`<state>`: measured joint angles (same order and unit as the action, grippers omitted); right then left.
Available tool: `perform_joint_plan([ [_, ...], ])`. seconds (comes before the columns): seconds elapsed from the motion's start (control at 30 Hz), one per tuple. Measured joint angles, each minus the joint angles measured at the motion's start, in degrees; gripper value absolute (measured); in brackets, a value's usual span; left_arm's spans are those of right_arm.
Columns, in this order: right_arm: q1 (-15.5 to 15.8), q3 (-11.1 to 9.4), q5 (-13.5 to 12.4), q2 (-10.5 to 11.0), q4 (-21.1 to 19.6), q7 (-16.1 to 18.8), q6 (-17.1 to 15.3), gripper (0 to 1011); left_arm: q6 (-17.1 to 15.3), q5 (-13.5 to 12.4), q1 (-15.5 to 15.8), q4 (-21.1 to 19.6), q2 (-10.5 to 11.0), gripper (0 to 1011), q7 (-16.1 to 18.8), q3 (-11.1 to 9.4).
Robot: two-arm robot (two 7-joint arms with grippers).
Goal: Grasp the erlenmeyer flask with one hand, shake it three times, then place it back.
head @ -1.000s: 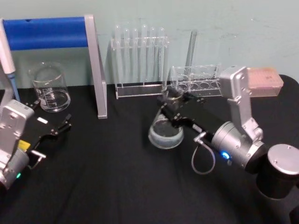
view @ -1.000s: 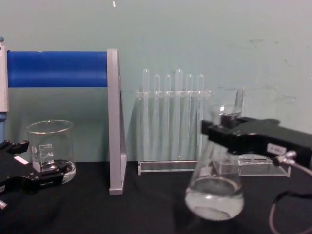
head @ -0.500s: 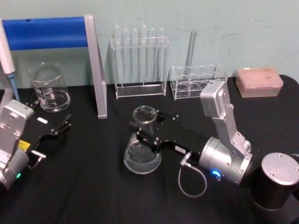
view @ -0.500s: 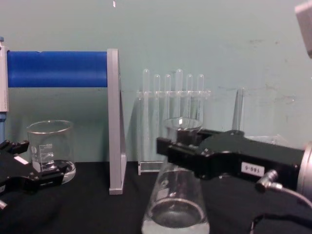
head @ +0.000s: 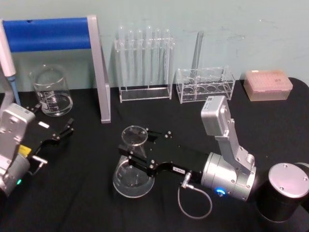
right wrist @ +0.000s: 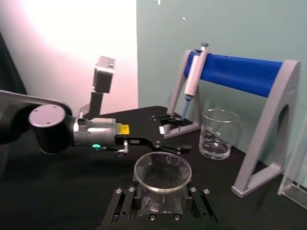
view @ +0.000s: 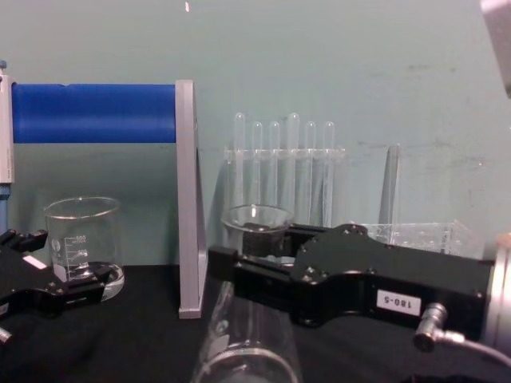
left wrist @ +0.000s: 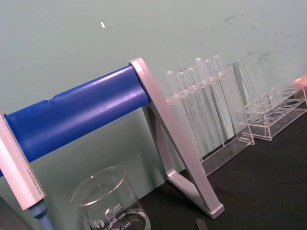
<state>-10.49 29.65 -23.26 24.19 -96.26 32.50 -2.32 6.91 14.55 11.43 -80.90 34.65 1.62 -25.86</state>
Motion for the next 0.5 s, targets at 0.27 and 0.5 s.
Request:
perform_joint_plan([
  [0.27,-0.75,0.66,-0.91,0.75,0.33,-0.75,0.55,450,0.0,0.0,0.0,0.0,0.0,1001,0.0,0.0],
  [0.5,-1.41,-1.64,-1.17,0.22,1.9,-5.15,-0.01,450,0.0,0.0,0.0,0.0,0.0,1001,0.0,0.0],
])
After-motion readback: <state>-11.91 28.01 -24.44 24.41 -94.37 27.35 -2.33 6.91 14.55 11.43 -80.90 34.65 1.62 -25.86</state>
